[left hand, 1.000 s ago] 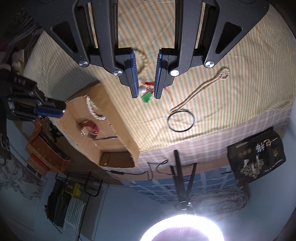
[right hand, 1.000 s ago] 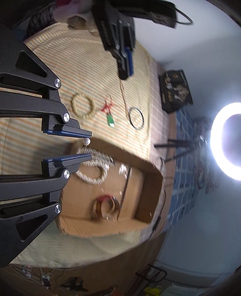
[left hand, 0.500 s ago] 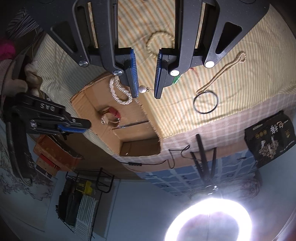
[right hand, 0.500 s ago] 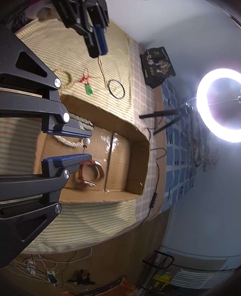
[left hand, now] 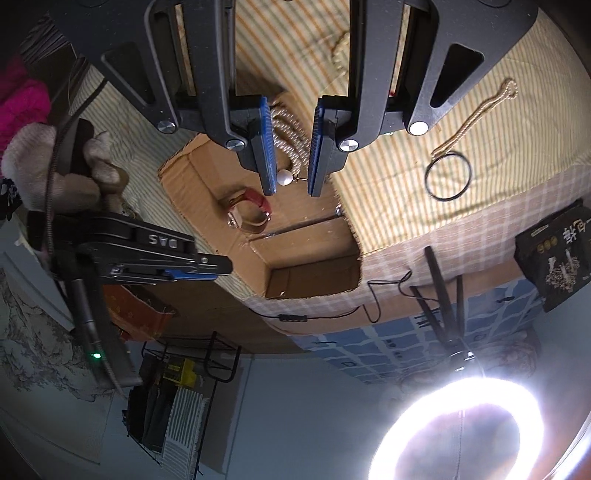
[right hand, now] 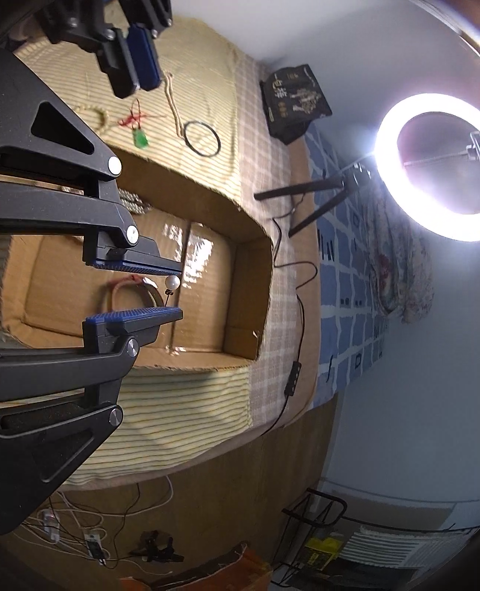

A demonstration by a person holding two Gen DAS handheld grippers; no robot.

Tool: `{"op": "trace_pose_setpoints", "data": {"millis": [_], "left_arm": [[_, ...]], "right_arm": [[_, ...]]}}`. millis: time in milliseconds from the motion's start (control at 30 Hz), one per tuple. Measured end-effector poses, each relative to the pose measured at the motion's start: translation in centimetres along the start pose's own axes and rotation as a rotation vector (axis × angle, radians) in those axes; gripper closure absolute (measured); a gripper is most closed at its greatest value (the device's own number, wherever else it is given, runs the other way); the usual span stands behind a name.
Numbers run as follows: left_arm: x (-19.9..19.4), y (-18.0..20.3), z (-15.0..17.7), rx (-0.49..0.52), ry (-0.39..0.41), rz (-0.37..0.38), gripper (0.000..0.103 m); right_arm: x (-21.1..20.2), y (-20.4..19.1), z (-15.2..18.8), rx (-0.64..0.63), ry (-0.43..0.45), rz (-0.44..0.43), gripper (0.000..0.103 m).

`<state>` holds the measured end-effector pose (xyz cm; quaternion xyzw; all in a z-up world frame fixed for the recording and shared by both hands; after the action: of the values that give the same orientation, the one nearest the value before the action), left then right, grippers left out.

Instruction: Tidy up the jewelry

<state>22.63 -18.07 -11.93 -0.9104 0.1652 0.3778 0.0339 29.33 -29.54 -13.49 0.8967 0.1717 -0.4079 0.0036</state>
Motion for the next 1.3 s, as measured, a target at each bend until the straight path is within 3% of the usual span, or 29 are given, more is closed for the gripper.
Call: {"op": "trace_pose_setpoints", "data": {"millis": [767, 833, 867, 900, 933, 967, 1167, 1300], "left_arm": [[2.0, 2.5, -0.6, 0.042, -0.012, 0.026, 0.087], [2.0, 2.6, -0.5, 0.047, -0.012, 0.018, 0.087], [2.0, 2.6, -0.5, 0.048, -0.013, 0.018, 0.083], [2.0, 2.6, -0.5, 0.048, -0.015, 0.018, 0.076], [2.0, 2.6, -0.5, 0.046, -0.014, 0.018, 0.057], [1.9, 2.5, -0.6, 0.041, -0.003, 0.015, 0.047], [1.5, 2.1, -0.9, 0.031, 0.016, 0.000, 0.035], [1.5, 1.8, -0.9, 0.031, 0.014, -0.007, 0.034]], "right_arm": [[2.3, 1.7, -1.0, 0.031, -0.003, -0.003, 0.087], [2.3, 1.7, -1.1, 0.031, -0.001, -0.003, 0.081], [2.2, 1.6, -1.1, 0.032, 0.002, -0.004, 0.071], [2.2, 1.7, -1.1, 0.033, 0.005, -0.005, 0.056], [2.1, 1.7, -1.2, 0.036, 0.015, -0.003, 0.047], [1.9, 1.7, -1.3, 0.038, 0.026, 0.001, 0.034], [1.5, 1.9, -1.8, 0.038, 0.042, 0.023, 0.031], [1.5, 2.0, -1.6, 0.045, 0.036, 0.040, 0.025]]}}
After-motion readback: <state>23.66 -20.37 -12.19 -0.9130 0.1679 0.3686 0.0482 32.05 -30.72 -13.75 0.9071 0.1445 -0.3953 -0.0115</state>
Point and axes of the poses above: each gripper's, at about its wrist camera, not at the fingertips, and x roughly the way its jaws point, y to its right, z to its underside, the point moved 9 cm from there along x, roughly the way its jaws point, and after that the axes turned 7 degrees about -z, right-handed, at the moved point
